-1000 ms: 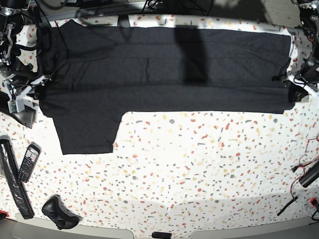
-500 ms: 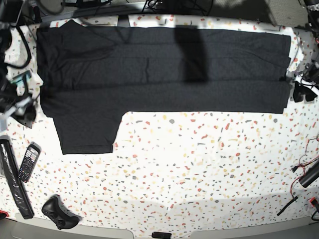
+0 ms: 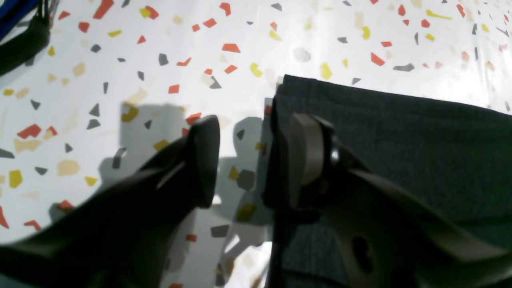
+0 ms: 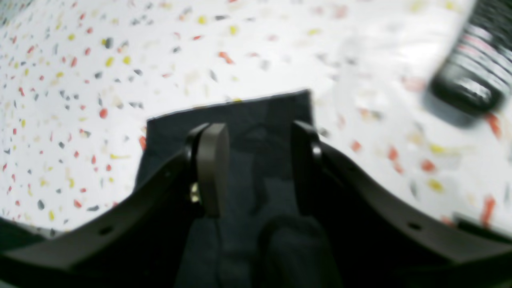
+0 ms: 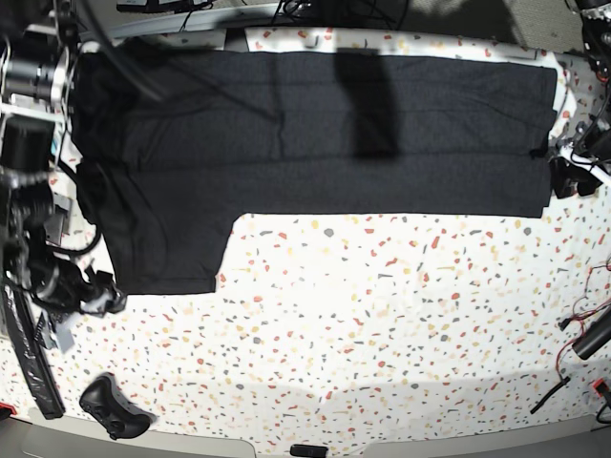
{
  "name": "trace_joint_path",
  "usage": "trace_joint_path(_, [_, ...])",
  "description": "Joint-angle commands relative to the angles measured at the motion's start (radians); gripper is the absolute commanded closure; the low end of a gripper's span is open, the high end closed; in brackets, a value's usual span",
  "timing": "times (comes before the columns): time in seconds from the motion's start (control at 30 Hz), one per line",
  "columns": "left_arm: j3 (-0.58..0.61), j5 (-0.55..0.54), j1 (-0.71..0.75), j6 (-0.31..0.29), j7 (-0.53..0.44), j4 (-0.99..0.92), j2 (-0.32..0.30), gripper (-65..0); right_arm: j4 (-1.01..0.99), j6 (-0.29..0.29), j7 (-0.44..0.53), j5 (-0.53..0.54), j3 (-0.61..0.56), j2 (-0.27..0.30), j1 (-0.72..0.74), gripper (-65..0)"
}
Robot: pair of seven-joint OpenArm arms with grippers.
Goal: Fold the T-shirt properly
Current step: 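Lower the folded edge and open both grippers, then grasp the end of the folded shirt nearest the right gripper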
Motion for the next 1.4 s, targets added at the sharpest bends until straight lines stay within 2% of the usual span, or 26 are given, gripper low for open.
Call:
trace_joint_path(0.0, [-0.006,-0.013,-0.018,-0.006,-0.024,0.019,-0.007,-27.0,-0.026,-0.014,0.015,0.003,-0.017,0.017,0.056,-25.1])
trace_joint_path(0.17, [-0.006,-0.012,-0.087,-0.007,-0.022,0.019,0.082,-27.0,-0.225,-0.019,0.016,-0.092,-0.092,-0.029,0.186,-25.1])
trace_joint_path(0.3, [-0.006,0.011,-0.139,-0.014,-0.015,0.019,0.161,-27.0,-0.326,-0.019,0.028,-0.213,-0.093,-0.070,0.249,-25.1])
trace_joint_path(0.4, [-0.002,0.045,-0.161,-0.014,-0.015,0.019,0.192,-27.0,-0.370,-0.040,0.054,-0.275,-0.093,-0.077,0.272,-25.1])
trace_joint_path(0.47, [0.017,0.049,-0.164,-0.013,-0.015,0.019,0.192,-27.0,-0.387,-0.108,0.063,-0.305,-0.093,-0.075,0.272,-25.1])
trace_joint_path(0.5, [0.027,0.049,-0.163,-0.014,-0.015,0.019,0.190,-27.0,-0.398,-0.120,0.071,-0.329,-0.093,-0.074,0.272,-25.1])
trace_joint_path(0.57, [0.050,0.052,-0.163,-0.013,-0.015,0.019,0.190,-27.0,-0.426,-0.120,0.085,-0.363,-0.093,-0.071,0.272,-25.1])
trace_joint_path(0.73, [0.091,0.052,-0.163,-0.013,-0.015,0.019,0.190,-27.0,-0.484,-0.120,0.103,-0.366,-0.093,-0.063,0.272,-25.0])
trace_joint_path(1.07, [0.091,0.079,-0.163,-0.013,-0.015,0.019,0.190,-27.0,-0.591,-0.120,0.113,-0.414,-0.093,-0.060,0.272,-25.0])
trace_joint_path(1.37, [0.091,0.078,-0.163,-0.013,-0.015,0.019,0.190,-27.0,-0.591,-0.098,0.132,-0.410,-0.093,-0.034,0.326,-25.0])
